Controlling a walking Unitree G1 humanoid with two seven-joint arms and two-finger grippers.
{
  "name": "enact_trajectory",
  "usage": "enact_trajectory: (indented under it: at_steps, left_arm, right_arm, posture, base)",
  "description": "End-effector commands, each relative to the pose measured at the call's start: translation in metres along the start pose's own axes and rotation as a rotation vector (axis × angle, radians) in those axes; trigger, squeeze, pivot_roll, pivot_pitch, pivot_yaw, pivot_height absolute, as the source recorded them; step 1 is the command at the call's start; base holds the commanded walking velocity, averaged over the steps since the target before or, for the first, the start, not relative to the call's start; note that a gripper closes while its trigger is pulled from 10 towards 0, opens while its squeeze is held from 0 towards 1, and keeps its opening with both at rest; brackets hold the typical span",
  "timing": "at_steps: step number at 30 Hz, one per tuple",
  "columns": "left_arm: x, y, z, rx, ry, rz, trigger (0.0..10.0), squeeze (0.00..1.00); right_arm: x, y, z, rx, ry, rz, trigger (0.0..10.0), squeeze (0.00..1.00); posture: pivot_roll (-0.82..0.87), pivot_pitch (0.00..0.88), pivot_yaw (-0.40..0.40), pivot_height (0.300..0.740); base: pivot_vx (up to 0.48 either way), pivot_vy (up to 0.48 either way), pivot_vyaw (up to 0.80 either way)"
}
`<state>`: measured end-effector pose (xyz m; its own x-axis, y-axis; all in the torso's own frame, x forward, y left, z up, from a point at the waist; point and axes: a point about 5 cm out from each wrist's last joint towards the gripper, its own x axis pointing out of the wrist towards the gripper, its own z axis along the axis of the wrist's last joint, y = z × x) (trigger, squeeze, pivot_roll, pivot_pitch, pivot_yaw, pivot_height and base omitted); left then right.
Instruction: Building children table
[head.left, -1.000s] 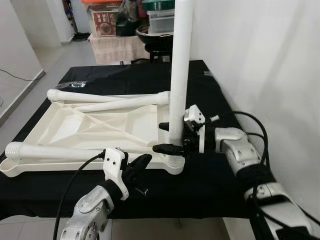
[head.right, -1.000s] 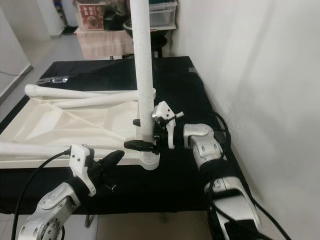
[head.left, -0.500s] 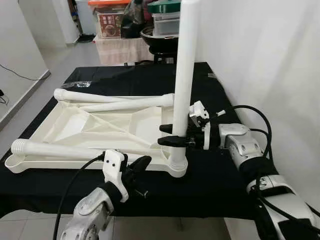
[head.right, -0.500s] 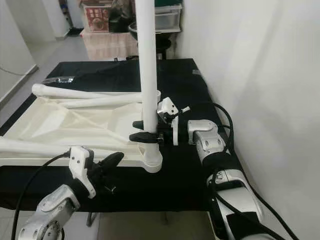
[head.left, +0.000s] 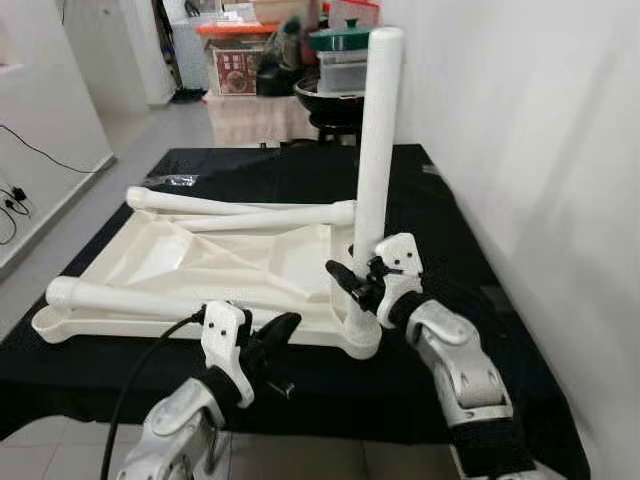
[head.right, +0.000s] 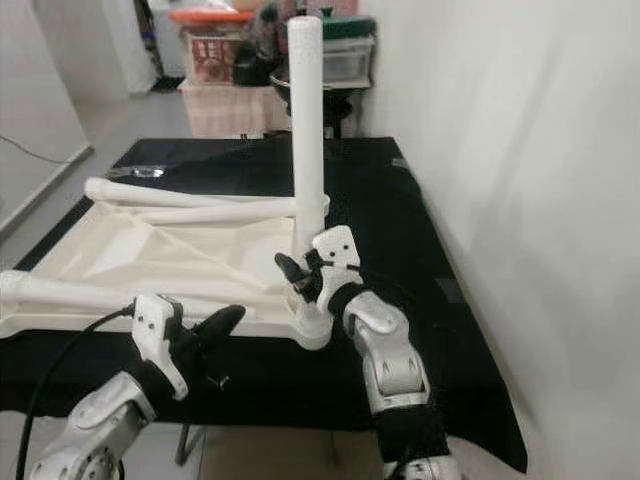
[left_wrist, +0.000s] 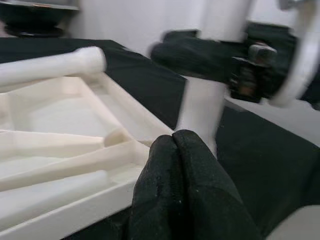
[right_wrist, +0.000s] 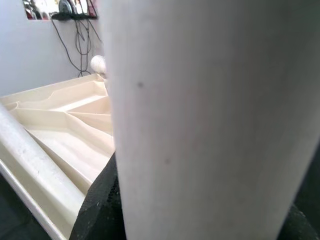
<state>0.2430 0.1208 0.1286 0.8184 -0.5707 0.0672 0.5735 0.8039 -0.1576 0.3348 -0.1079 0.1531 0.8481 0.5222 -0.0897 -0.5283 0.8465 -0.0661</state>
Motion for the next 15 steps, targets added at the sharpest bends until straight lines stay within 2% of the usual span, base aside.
enact_trajectory:
  at_steps: [1,2,3,4,6,7,8,9,12,13,14,15]
  left_arm:
    - [-0.001,-0.002,-0.002,0.013,0.018,-0.014,10.0,0.0]
    - [-0.002,-0.002,-0.002,0.021,0.018,-0.009,10.0,0.0]
    - [-0.004,-0.003,-0.002,0.036,0.022,0.002,10.0,0.0]
    - [-0.006,-0.003,-0.002,0.055,0.029,0.011,10.0,0.0]
    - [-0.007,-0.003,-0.002,0.067,0.035,0.015,10.0,0.0]
    - [-0.008,-0.004,-0.002,0.085,0.044,0.015,10.0,0.0]
    - [-0.01,-0.005,-0.002,0.109,0.054,0.015,10.0,0.0]
    - [-0.01,-0.005,-0.002,0.124,0.06,0.015,10.0,0.0]
    - [-0.013,-0.005,0.0,0.2,0.07,0.051,10.0,0.0]
    - [-0.013,-0.005,0.0,0.2,0.07,0.051,10.0,0.0]
    - [-0.013,-0.005,0.001,0.219,0.071,0.068,10.0,0.0]
    - [-0.014,-0.005,0.002,0.238,0.067,0.09,10.0,0.0]
  right_arm:
    - [0.0,-0.003,-0.027,0.011,0.131,-0.051,0.0,0.0]
    - [0.002,0.001,-0.023,0.012,0.121,-0.06,0.0,0.0]
    - [0.006,0.002,-0.019,0.005,0.118,-0.079,5.3,0.0]
    - [0.008,0.005,-0.014,0.011,0.105,-0.095,10.0,0.0]
    - [0.009,0.006,-0.011,0.016,0.097,-0.107,10.0,0.0]
    - [0.01,0.004,-0.007,0.019,0.075,-0.096,10.0,0.97]
    - [0.011,0.001,-0.001,0.033,0.045,-0.064,10.0,1.0]
    - [0.012,-0.001,0.002,0.04,0.026,-0.041,10.0,1.0]
    - [0.003,0.0,0.017,0.024,-0.053,0.259,10.0,1.0]
    - [0.003,0.0,0.017,0.024,-0.053,0.259,10.0,1.0]
    - [-0.002,-0.002,0.019,0.009,-0.059,0.345,10.0,0.91]
    - [-0.01,-0.007,0.018,-0.037,-0.049,0.429,10.0,0.0]
  posture:
    - [-0.02,0.0,0.001,0.74]
    - [-0.02,0.0,0.001,0.74]
    - [-0.02,0.0,0.012,0.74]
    - [-0.01,0.0,0.013,0.74]
    - [-0.01,0.0,0.013,0.74]
    - [-0.01,0.0,0.017,0.74]
    - [-0.02,0.0,0.023,0.74]
    - [-0.02,0.0,0.023,0.74]
    - [-0.02,0.0,0.028,0.74]
    - [-0.02,0.0,0.028,0.74]
    - [-0.02,0.0,0.027,0.74]
    - [-0.02,0.0,0.026,0.74]
  base:
    - [0.0,0.0,0.0]
    - [0.0,0.0,0.0]
    - [0.0,0.0,0.0]
    - [0.0,0.0,0.0]
    - [0.0,0.0,0.0]
    - [0.0,0.0,0.0]
    - [0.0,0.0,0.0]
    - [0.0,0.0,0.0]
    - [0.0,0.0,0.0]
    - [0.0,0.0,0.0]
    - [0.0,0.0,0.0]
    - [0.0,0.0,0.0]
